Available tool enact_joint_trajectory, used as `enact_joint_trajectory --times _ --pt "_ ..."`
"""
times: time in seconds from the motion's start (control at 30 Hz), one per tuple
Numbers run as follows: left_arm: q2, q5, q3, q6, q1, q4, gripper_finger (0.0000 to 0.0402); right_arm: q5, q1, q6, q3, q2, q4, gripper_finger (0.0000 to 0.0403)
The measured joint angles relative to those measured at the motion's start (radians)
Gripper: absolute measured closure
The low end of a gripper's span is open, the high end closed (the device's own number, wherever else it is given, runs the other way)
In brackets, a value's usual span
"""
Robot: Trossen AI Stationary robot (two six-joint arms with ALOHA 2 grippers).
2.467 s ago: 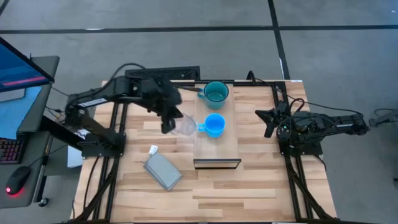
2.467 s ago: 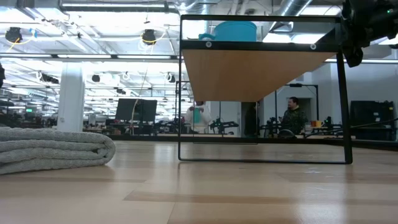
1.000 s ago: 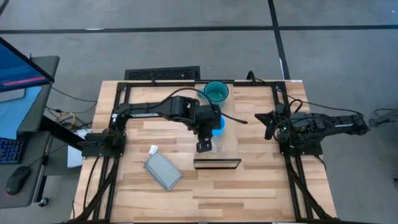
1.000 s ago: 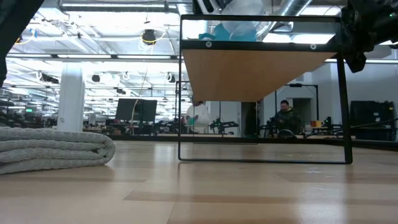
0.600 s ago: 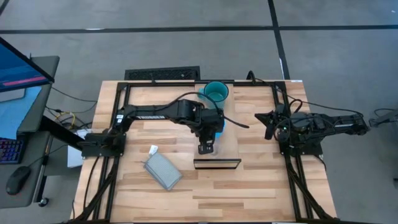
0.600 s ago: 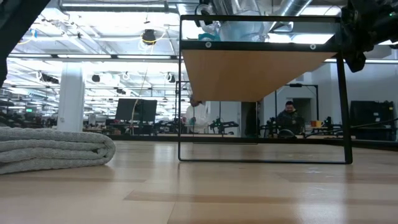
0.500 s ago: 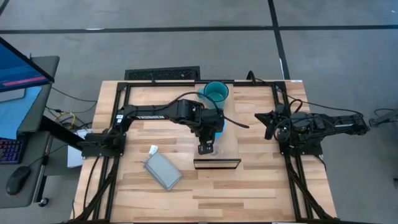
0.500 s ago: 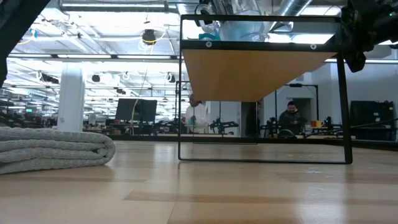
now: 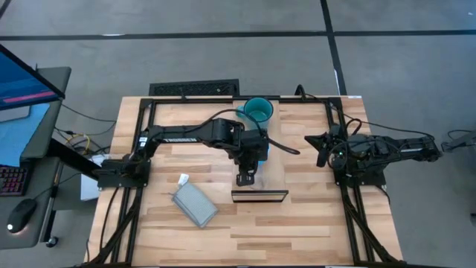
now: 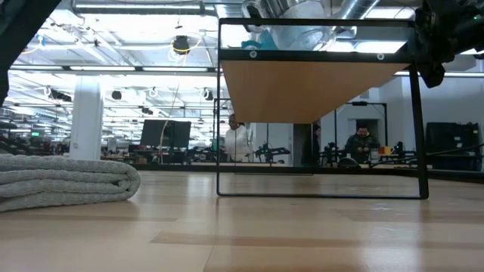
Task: Stack small to large cups/mugs on shelf
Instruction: Put the transparent mug on the shelf
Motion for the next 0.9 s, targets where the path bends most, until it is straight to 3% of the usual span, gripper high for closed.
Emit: enact_joint_trajectory --times 0.9 --pt "0.000 0.036 0.016 0.036 0.002 -0.059 0.0383 -0.002 0.000 -0.016 0.000 0.000 0.000 0.0385"
